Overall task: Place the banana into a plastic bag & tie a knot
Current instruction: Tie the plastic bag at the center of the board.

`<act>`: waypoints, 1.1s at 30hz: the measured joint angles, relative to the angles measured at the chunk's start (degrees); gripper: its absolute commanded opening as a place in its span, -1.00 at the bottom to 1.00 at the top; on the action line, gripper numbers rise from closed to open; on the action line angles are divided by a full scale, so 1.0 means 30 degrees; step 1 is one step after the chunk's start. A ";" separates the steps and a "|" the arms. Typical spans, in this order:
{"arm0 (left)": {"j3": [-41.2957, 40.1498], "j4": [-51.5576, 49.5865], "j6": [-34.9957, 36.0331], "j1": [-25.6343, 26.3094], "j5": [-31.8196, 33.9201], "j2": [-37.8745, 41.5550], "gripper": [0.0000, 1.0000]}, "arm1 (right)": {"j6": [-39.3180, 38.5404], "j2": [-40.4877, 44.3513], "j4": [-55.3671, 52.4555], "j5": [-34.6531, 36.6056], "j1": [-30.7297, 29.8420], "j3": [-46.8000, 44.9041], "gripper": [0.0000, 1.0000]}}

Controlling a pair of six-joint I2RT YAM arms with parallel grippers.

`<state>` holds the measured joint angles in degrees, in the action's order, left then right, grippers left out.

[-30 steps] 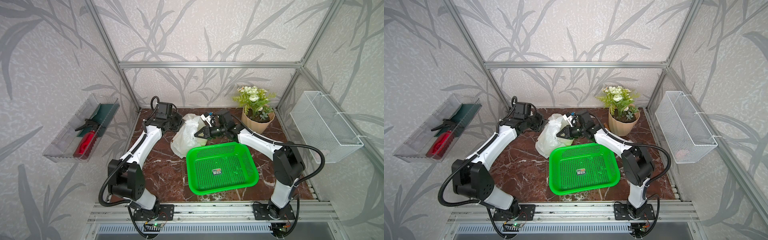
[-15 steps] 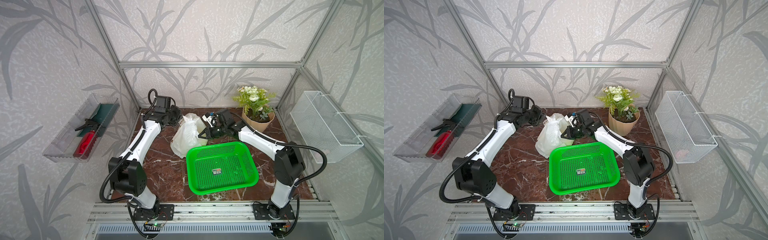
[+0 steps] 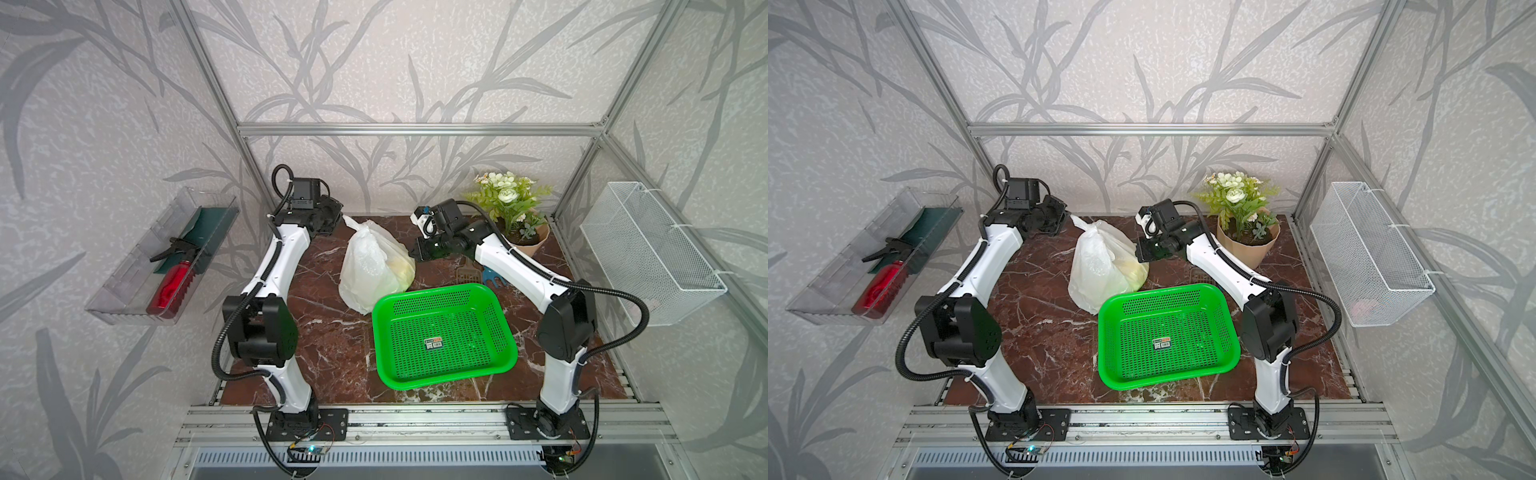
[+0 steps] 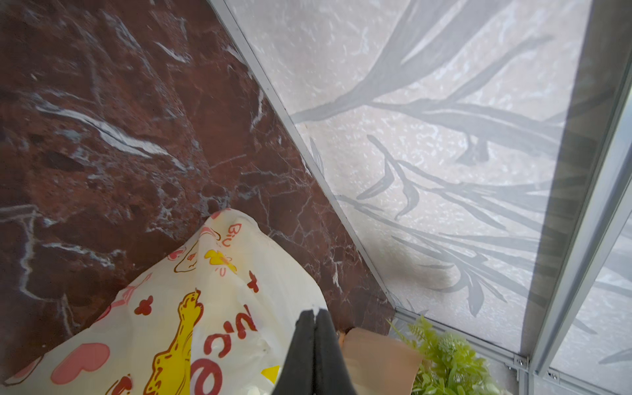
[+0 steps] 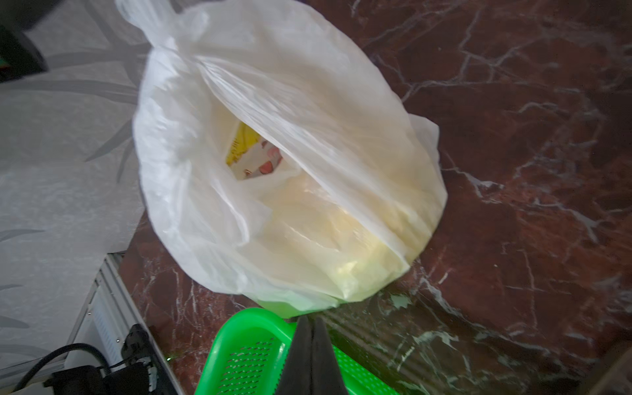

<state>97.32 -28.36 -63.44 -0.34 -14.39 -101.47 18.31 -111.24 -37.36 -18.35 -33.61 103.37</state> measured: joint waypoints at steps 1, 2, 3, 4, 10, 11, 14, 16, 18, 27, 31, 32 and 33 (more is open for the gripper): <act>-0.0117 0.0204 -0.0044 -0.0328 0.0000 0.0000 -1.00 | -0.0087 -0.0058 -0.0277 0.0350 0.0160 -0.0219 -1.00; -0.0189 0.0372 -0.0058 -0.0612 -0.0007 0.0000 -1.00 | -0.0168 -0.0087 -0.0488 0.0648 0.0350 -0.0495 -1.00; -0.0313 0.0634 -0.0058 -0.0933 -0.0015 0.0000 -1.00 | -0.0219 -0.0087 -0.0707 0.0903 0.0576 -0.0845 -1.00; -0.0437 0.0911 -0.0073 -0.1231 -0.0080 0.0000 -1.00 | -0.0284 -0.0095 -0.0882 0.1100 0.0809 -0.1173 -1.00; -0.0648 0.2084 -0.0240 -0.1778 -0.0969 -0.0160 -1.00 | -0.0583 -0.0328 -0.1246 0.0903 0.0860 -0.0991 -0.61; -0.0794 0.2273 -0.0270 -0.1654 -0.1137 -0.0153 -1.00 | -0.0597 -0.0510 -0.1209 0.0612 0.0612 -0.0583 -0.54; -0.1967 0.2973 -0.0437 -0.1151 -0.1632 0.0087 -1.00 | -0.0372 -0.1588 -0.0852 -0.0568 -0.0379 0.1494 -0.36; -0.3242 0.3155 -0.0605 -0.0750 -0.1865 0.0393 -1.00 | -0.0073 -0.2368 -0.0364 -0.1399 -0.0962 0.2739 -0.24; -0.4262 0.3147 -0.0707 -0.0474 -0.2033 0.0641 -1.00 | 0.0284 -0.2994 -0.0044 -0.2047 -0.1472 0.3592 -0.14; -0.5821 0.2892 -0.0721 0.0007 -0.2251 0.2149 -1.00 | 0.2244 -0.4641 0.1355 -0.4138 -0.1800 0.4575 0.14; -0.5807 0.2892 -0.0699 0.0007 -0.2229 0.2331 -1.00 | 0.2725 -0.4575 0.1632 -0.4546 -0.1756 0.4663 0.22; -0.5814 0.2863 -0.0699 0.0007 -0.2229 0.2324 -1.00 | 0.2827 -0.4510 0.1778 -0.4597 -0.1734 0.4597 0.23; -0.5814 0.2849 -0.0699 0.0015 -0.2229 0.2324 -1.00 | 0.2943 -0.4386 0.1967 -0.4648 -0.1727 0.4459 0.25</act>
<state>79.88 -19.81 -65.54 -0.30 -21.08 -94.50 27.14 -124.40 -31.46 -32.29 -38.79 116.75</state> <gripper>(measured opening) 0.048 0.612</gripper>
